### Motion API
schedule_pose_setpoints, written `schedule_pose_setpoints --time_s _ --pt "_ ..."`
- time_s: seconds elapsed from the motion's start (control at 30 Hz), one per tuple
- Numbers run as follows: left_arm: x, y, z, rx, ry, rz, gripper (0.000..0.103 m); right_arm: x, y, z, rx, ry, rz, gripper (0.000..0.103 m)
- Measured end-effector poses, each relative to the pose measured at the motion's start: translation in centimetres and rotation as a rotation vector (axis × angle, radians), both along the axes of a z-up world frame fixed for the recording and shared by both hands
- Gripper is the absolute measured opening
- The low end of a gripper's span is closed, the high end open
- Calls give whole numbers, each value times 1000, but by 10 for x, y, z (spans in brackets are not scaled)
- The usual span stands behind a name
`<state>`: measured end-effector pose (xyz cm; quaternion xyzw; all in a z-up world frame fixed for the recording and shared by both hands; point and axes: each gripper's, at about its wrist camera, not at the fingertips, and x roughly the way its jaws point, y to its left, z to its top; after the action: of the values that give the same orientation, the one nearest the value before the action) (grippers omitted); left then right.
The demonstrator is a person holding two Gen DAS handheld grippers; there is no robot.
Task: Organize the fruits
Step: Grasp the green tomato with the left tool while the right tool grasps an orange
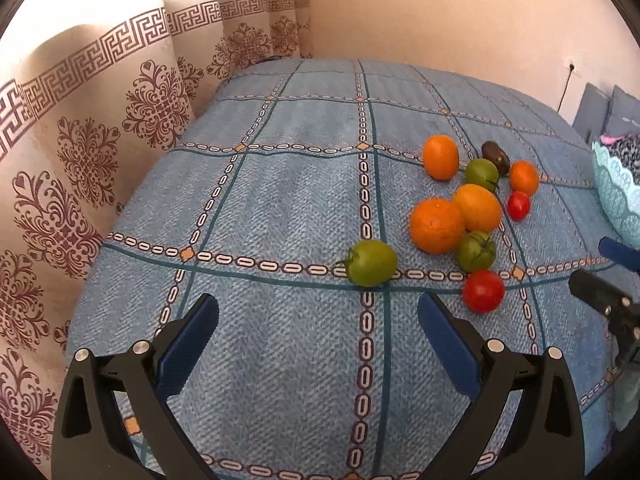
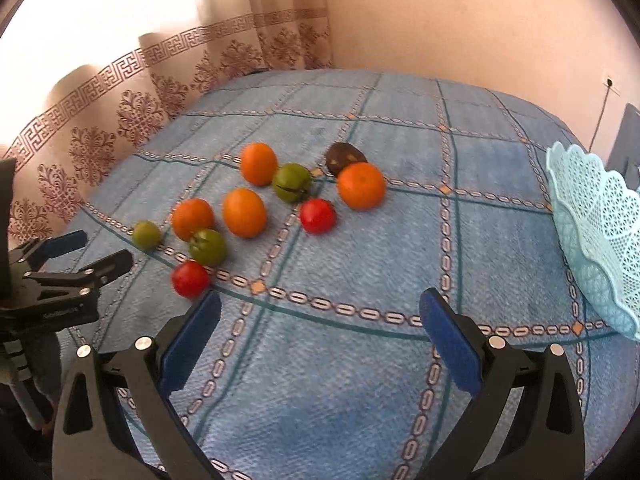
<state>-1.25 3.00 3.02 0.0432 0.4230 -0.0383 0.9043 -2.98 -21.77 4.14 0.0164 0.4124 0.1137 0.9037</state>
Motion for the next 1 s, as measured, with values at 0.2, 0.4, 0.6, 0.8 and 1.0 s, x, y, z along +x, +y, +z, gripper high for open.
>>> schedule_pose_setpoints --time_s 0.2,0.4,0.6,0.8,1.0 --pt "11 -8 -4 -30 -9 -58 83 13 1 0 -3 -8 9 101" --pt "22 -19 -10 -26 -2 -101 70 37 -10 -1 7 0 -3 101" --pt "25 -22 -16 -60 19 -122 51 66 -20 -5 2 15 -26 97" --pt "24 -21 -16 -79 4 -129 38 99 -30 -16 57 81 -42 77" --pt "20 -22 -16 -78 -2 -134 33 120 -31 -16 80 93 -51 64"
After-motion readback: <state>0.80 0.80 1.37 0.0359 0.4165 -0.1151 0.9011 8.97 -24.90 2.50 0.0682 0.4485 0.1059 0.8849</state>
